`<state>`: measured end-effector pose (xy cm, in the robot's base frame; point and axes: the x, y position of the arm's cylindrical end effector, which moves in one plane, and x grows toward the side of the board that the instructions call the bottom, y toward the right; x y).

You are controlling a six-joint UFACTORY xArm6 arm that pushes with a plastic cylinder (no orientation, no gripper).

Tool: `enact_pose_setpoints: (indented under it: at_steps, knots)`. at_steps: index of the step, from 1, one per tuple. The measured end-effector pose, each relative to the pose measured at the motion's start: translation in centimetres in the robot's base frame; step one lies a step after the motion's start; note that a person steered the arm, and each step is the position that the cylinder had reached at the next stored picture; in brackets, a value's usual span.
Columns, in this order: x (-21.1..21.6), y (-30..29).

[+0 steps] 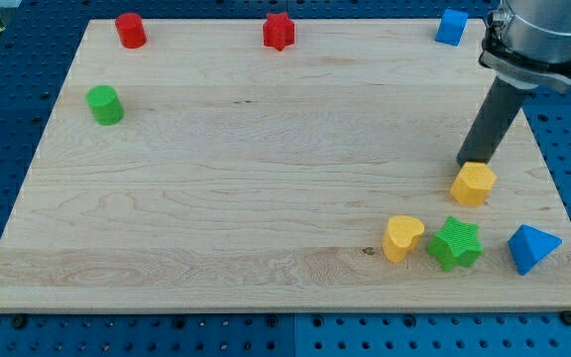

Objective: Move the blue cube to the yellow hexagon

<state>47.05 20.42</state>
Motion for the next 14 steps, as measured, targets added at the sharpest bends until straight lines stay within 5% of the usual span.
enact_pose_setpoints:
  at_steps: [2,4,8,10,12,14]
  knots:
    - [4.6,-1.5]
    - [4.2,-1.7]
    - [-18.5,-7.4]
    - [-25.3,-9.6]
    - [-27.8,-7.3]
    - [-27.5,6.9]
